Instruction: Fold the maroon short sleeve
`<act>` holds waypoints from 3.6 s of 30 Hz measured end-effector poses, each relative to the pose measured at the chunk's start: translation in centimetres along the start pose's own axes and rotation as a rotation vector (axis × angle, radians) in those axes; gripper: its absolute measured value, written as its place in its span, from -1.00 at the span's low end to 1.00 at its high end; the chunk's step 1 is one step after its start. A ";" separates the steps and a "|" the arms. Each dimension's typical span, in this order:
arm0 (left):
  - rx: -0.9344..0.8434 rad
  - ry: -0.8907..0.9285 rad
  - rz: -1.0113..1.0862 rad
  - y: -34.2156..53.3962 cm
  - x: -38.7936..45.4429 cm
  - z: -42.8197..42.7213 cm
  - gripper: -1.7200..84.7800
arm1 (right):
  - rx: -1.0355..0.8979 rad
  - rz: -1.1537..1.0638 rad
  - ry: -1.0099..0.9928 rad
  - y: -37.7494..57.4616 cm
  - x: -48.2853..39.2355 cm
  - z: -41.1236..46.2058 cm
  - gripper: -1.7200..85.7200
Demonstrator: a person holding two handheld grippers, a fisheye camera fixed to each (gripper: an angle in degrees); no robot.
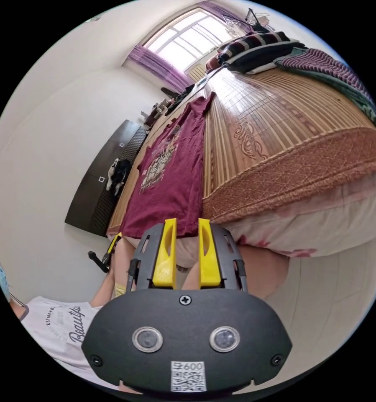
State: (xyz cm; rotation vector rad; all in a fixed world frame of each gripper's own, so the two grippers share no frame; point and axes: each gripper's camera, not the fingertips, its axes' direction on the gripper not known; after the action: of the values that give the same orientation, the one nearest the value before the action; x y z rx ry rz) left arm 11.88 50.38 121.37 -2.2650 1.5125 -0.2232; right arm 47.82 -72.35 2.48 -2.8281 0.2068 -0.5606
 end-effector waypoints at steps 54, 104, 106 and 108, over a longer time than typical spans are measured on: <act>-0.427 1.229 -0.531 -12.3 -30.6 13.5 -0.92 | -0.120 0.208 -0.416 -10.0 13.8 -2.3 -0.85; 0.365 1.530 -0.474 -17.8 -38.3 -17.2 -0.90 | 0.330 -0.353 -0.920 -4.8 1.5 -39.3 -0.98; 0.301 1.415 -0.492 -20.7 -38.2 -18.0 -0.90 | 0.390 -0.345 -0.793 -5.9 -0.6 -40.8 -0.98; 0.168 1.346 -0.535 -24.2 -37.9 -15.4 -0.90 | 0.293 -0.289 -0.620 -11.8 -1.9 -38.5 -0.98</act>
State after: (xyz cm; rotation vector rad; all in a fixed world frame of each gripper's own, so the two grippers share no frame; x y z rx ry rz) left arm 11.83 89.23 148.76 -2.3250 1.1206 -2.2446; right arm 32.10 -69.00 39.41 -2.5991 -0.3711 0.2371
